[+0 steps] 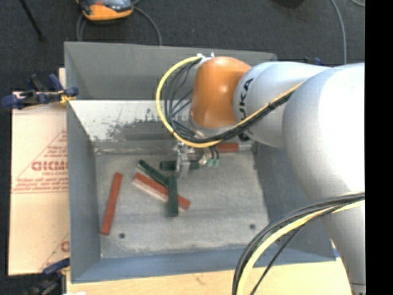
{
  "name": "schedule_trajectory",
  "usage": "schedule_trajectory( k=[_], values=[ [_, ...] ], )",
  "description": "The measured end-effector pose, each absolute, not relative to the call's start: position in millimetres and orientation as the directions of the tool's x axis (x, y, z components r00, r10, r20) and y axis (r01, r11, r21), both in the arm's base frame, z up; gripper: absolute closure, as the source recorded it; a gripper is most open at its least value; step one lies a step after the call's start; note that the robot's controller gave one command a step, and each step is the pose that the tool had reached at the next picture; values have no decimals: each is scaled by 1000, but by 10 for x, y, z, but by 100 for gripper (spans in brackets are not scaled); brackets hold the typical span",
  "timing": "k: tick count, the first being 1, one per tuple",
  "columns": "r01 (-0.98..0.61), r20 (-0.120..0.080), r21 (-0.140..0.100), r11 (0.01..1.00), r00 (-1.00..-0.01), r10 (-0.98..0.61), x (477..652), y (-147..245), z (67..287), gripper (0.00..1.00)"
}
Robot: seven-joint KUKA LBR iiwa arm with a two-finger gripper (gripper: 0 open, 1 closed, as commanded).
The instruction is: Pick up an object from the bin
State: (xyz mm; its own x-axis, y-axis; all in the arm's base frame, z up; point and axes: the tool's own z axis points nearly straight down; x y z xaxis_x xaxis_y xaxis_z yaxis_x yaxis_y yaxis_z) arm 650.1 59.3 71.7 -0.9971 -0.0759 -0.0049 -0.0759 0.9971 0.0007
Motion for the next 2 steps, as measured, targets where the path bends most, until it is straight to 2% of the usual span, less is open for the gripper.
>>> schedule_trajectory(
  k=[1,2],
  values=[
    [-76,-5,1,997,-997,-76,6501,593,717,100],
    [-146,-4,-1,989,-989,-146,6477,580,797,100]
  ],
)
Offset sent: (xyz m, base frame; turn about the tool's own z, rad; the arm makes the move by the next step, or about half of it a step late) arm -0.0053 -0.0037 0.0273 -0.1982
